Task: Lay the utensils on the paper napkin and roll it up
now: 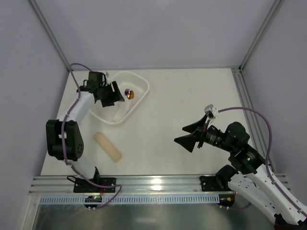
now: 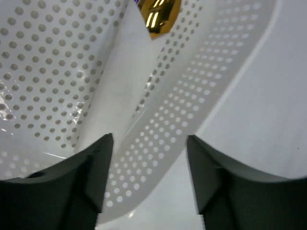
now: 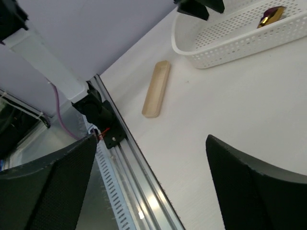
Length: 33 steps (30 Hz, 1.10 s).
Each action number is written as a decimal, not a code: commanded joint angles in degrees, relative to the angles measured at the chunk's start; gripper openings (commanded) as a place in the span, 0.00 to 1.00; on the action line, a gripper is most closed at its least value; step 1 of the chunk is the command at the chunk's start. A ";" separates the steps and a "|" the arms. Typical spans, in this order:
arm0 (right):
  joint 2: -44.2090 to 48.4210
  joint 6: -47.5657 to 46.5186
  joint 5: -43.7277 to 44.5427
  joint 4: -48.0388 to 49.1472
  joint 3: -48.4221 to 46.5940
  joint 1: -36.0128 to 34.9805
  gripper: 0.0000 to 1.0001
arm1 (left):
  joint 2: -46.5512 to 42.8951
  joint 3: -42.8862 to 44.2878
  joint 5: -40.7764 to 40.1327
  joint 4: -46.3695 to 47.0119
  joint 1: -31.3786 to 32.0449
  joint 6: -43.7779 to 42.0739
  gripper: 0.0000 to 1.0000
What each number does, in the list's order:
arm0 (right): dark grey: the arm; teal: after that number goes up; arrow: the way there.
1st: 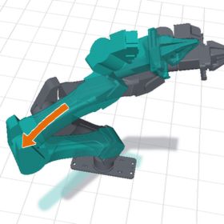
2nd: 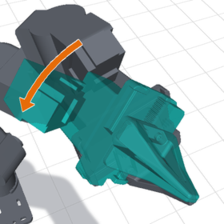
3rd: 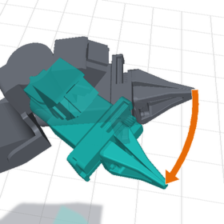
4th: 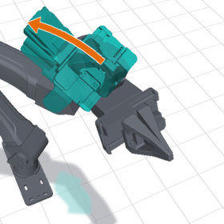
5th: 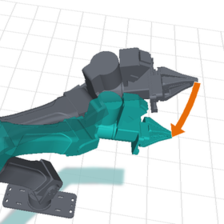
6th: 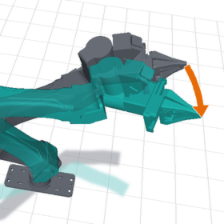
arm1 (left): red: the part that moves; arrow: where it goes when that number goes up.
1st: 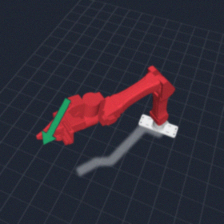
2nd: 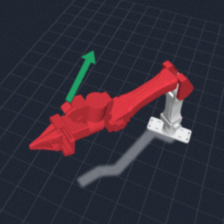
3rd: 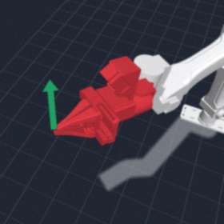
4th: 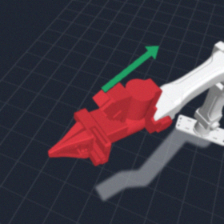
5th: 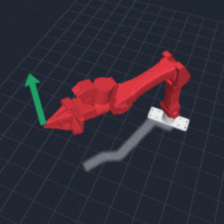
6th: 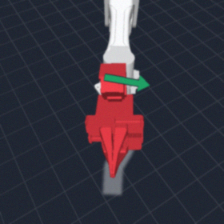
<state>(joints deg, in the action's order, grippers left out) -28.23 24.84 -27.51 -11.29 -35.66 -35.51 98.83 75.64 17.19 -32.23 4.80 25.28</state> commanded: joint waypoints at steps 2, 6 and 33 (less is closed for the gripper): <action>-2.53 2.84 7.81 -4.86 -5.82 0.09 1.00 | -11.97 0.83 -0.15 0.85 5.12 4.78 0.98; -5.34 4.51 14.92 -11.55 -12.04 0.09 1.00 | -18.39 1.53 -7.93 -3.27 15.04 4.25 1.00; -1.48 3.20 39.02 -31.60 -19.97 0.09 1.00 | -51.63 -18.07 -19.74 4.63 50.57 12.51 1.00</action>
<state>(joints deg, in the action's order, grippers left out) -29.87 27.57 11.94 -42.57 -55.31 -35.51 47.20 56.23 -1.50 -29.19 55.29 37.56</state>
